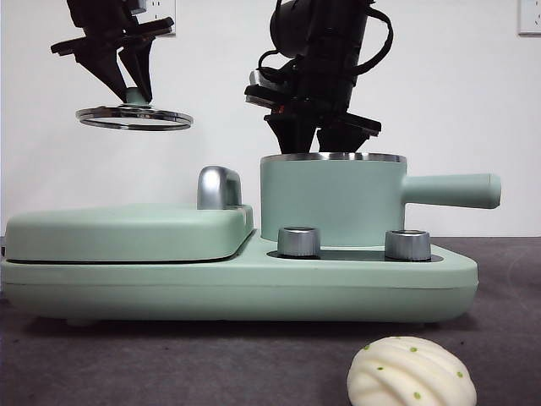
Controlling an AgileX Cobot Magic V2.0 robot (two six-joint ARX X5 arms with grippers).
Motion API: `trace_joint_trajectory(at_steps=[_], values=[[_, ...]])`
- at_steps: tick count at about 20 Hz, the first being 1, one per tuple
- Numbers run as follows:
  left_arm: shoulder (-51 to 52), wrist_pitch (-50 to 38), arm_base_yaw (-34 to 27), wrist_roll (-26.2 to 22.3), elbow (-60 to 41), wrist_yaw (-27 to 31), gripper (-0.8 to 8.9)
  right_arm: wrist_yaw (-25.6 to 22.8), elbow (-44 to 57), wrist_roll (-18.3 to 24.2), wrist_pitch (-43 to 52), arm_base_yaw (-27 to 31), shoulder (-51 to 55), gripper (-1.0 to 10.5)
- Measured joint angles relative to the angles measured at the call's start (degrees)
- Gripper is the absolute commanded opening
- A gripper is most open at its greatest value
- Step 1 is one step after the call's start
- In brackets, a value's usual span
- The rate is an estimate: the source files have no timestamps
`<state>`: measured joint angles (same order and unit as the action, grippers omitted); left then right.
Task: Put the buns in a small steamer
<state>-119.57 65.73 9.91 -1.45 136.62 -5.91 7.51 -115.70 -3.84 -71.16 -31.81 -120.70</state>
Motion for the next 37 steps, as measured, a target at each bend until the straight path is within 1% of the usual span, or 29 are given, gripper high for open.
trace_joint_trajectory(at_steps=[3, 4, 6, 8, 12, 14, 18, 20, 23, 25, 27, 29, 31, 33, 34, 37], values=[[0.0, 0.0, 0.0, 0.0, 0.0, 0.0, 0.15, 0.0, 0.0, 0.3, 0.0, 0.2, 0.0, 3.4], [0.0, 0.0, 0.0, 0.0, 0.0, 0.0, 0.15, 0.0, 0.0, 0.4, 0.1, 0.3, 0.0, 3.6], [0.0, 0.0, 0.0, 0.0, 0.0, 0.0, 0.15, 0.0, 0.0, 0.4, 0.4, 0.3, 0.0, 3.8], [0.0, 0.0, 0.0, 0.0, 0.0, 0.0, 0.15, -0.1, -0.4, 0.3, 0.5, 0.6, 0.0, 4.7], [0.0, 0.0, 0.0, 0.0, 0.0, 0.0, 0.15, -0.3, -3.4, -0.1, -0.8, 1.1, 0.0, 4.7], [0.0, 0.0, 0.0, 0.0, 0.0, 0.0, 0.15, -1.6, -6.8, -0.1, -3.2, 1.3, 0.0, 4.7], [0.0, 0.0, 0.0, 0.2, 0.0, 0.0, 0.15, -1.7, -13.5, -0.2, -5.7, 1.3, 0.8, 4.7], [0.0, 0.0, 0.0, 0.2, 0.0, 0.0, 0.15, -1.7, -13.6, -1.0, -5.8, 1.1, 3.5, 4.7], [0.0, -0.1, 0.0, 0.2, 0.0, 0.0, 0.15, -1.8, -12.5, -2.2, -5.7, 0.0, 10.3, 4.7], [0.0, -0.1, 0.0, 0.6, 0.0, 0.0, 0.15, -1.8, -8.9, -2.6, -5.7, -1.6, 16.6, 4.7], [0.0, -0.1, 0.0, 0.8, 0.0, 0.0, 0.15, -1.8, -2.9, -3.4, -5.7, -3.5, 22.9, 4.7], [0.0, -0.1, 0.0, 0.8, 0.0, 0.0, 0.15, -1.9, 5.0, -4.7, -5.8, -6.3, 30.6, 4.7], [0.0, -0.1, 0.1, 0.9, 0.0, 0.0, 0.15, -3.6, 13.4, -6.6, -5.8, -10.2, 38.8, 4.7], [0.0, -0.1, 0.3, 0.9, 0.0, 0.0, 0.15, -6.7, 21.4, -9.1, -5.8, -14.6, 45.9, 4.7], [0.0, -0.1, 0.5, 0.9, 0.0, 0.0, 0.15, -7.8, 25.7, -11.1, -5.8, -17.1, 48.7, 4.7], [0.0, -0.1, 1.2, 0.9, 0.0, 0.0, 0.15, -9.9, 36.7, -16.4, -5.8, -22.9, 52.1, 4.7]])
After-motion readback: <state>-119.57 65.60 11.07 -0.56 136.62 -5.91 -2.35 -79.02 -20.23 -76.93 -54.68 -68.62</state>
